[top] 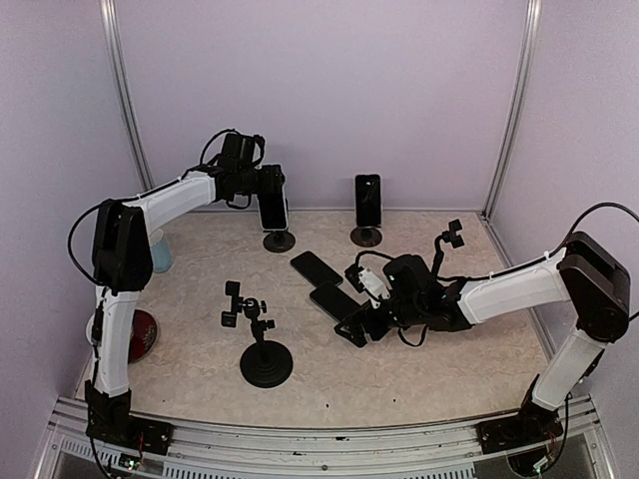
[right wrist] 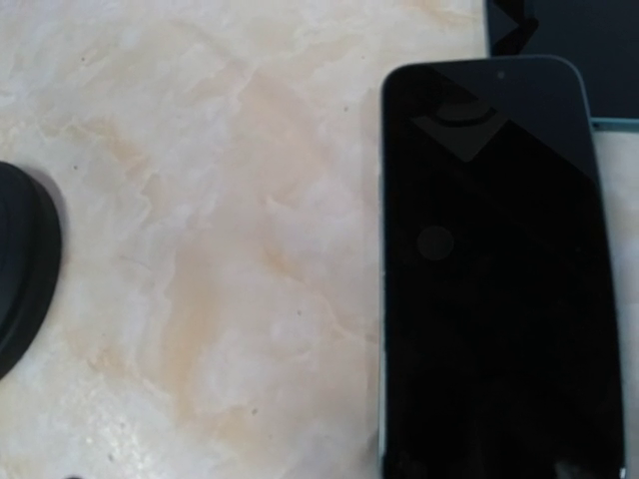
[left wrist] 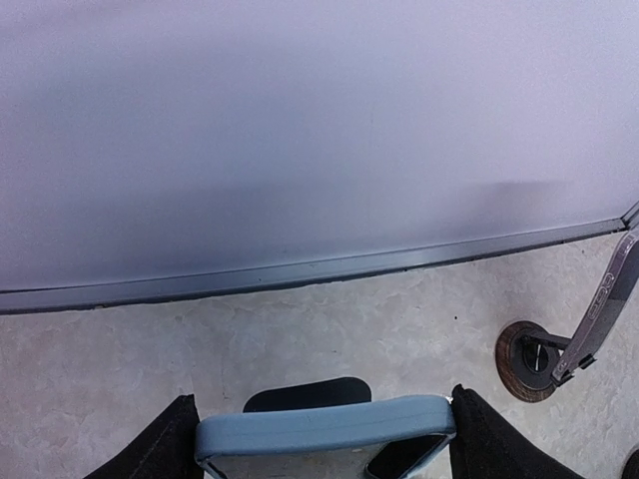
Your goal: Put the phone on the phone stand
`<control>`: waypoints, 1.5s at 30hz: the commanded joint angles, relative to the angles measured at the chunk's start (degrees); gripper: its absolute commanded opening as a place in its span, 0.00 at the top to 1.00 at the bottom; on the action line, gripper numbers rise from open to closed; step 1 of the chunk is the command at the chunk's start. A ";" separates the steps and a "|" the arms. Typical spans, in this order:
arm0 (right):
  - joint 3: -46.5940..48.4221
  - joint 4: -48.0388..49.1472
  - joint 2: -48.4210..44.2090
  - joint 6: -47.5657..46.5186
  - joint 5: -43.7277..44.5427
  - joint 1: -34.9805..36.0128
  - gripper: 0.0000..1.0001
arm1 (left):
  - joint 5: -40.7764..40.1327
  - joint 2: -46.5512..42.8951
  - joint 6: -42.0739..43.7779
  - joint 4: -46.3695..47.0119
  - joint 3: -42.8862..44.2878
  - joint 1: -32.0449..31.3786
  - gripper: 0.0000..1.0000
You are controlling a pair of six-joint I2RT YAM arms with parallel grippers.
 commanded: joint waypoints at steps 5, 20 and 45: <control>-0.18 1.71 0.33 0.23 1.13 0.44 0.00 | -0.45 1.56 -1.26 0.21 1.87 -0.35 0.51; 0.31 0.91 0.36 -0.10 1.63 0.39 0.00 | 0.20 4.18 -1.55 -0.24 3.29 -0.24 0.48; 0.13 0.57 0.25 -0.18 2.14 0.38 0.00 | 2.19 6.02 -2.06 3.43 3.23 0.55 0.32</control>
